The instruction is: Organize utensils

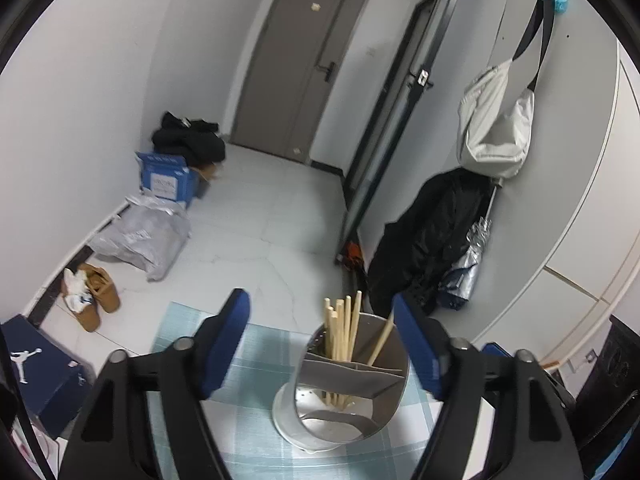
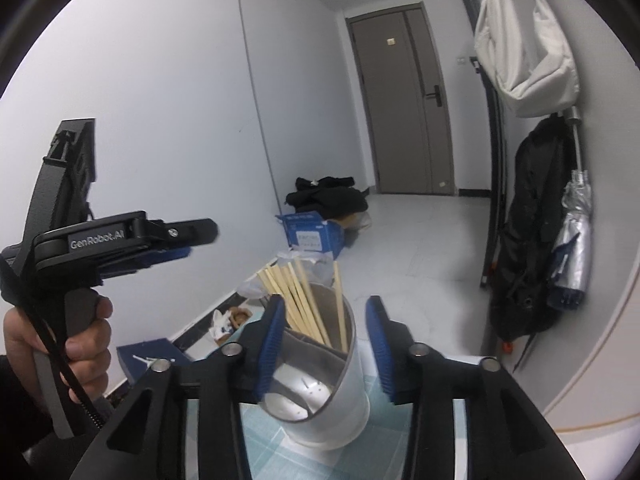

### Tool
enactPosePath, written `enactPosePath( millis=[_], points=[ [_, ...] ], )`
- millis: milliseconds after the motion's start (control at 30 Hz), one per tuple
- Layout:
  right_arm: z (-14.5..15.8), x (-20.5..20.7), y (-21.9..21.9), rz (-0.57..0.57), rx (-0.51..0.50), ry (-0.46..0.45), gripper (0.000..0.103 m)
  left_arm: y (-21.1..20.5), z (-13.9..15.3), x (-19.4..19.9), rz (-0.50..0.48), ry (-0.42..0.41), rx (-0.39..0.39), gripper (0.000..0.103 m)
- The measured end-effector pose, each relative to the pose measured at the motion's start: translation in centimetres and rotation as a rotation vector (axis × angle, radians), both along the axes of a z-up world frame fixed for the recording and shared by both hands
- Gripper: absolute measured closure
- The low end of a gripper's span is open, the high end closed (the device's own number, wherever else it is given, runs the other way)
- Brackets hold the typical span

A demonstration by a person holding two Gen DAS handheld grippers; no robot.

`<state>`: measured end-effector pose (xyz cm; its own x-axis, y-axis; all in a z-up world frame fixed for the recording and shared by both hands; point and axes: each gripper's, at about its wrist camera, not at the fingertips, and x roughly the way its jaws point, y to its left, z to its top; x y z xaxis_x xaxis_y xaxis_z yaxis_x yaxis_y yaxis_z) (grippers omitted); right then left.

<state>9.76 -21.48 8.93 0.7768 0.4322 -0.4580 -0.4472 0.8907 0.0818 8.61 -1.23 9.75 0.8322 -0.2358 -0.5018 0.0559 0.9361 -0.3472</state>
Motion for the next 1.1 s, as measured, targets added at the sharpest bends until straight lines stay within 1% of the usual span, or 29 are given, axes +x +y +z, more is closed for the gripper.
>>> enactPosePath(
  millis=[33, 67, 133, 200, 267, 333, 433, 567, 633, 833, 933, 1100],
  points=[
    [0.2, -0.4, 0.0, -0.006, 0.001, -0.003, 0.056, 0.1, 0.3, -0.5, 0.018, -0.009, 0.008, 0.023],
    [0.5, -0.8, 0.1, -0.008, 0.004, -0.006, 0.055, 0.3, 0.5, -0.9, 0.033, -0.018, 0.014, 0.022],
    [0.9, -1.6, 0.2, -0.013, 0.012, -0.016, 0.048, 0.5, 1.0, -1.7, 0.053, -0.034, 0.022, 0.019],
    [1.5, -2.6, 0.4, -0.022, 0.015, -0.032, 0.043, 0.6, 1.3, -2.4, 0.071, -0.05, 0.036, 0.017],
    [2.0, -3.6, 0.6, -0.027, 0.017, -0.052, 0.04, 0.9, 1.6, -3.4, 0.093, -0.07, 0.049, 0.013],
    [2.4, -4.5, 0.9, -0.033, 0.013, -0.07, 0.033, 0.9, 1.8, -4.3, 0.111, -0.088, 0.06, 0.006],
    [2.8, -5.7, 1.1, -0.041, 0.014, -0.088, 0.028, 1.1, 2.1, -5.4, 0.129, -0.112, 0.071, 0.002],
    [3.3, -7.0, 1.1, -0.053, 0.014, -0.113, 0.023, 1.3, 2.4, -6.8, 0.148, -0.146, 0.083, 0.001],
    [3.6, -7.8, 1.1, -0.066, 0.01, -0.134, 0.016, 1.3, 2.4, -7.3, 0.155, -0.159, 0.089, 0.001],
    [3.5, -9.4, 0.5, -0.107, 0.008, -0.18, 0.005, 1.2, 1.3, -8.7, 0.188, -0.19, 0.117, 0.001],
    [2.9, -9.7, 0.5, -0.13, -0.015, -0.191, 0.003, 1.2, 0.2, -9.2, 0.204, -0.199, 0.125, 0.001],
    [1.8, -10.3, 0.6, -0.138, -0.056, -0.202, 0.0, 1.1, -1.4, -9.4, 0.212, -0.181, 0.135, 0.001]
  ],
)
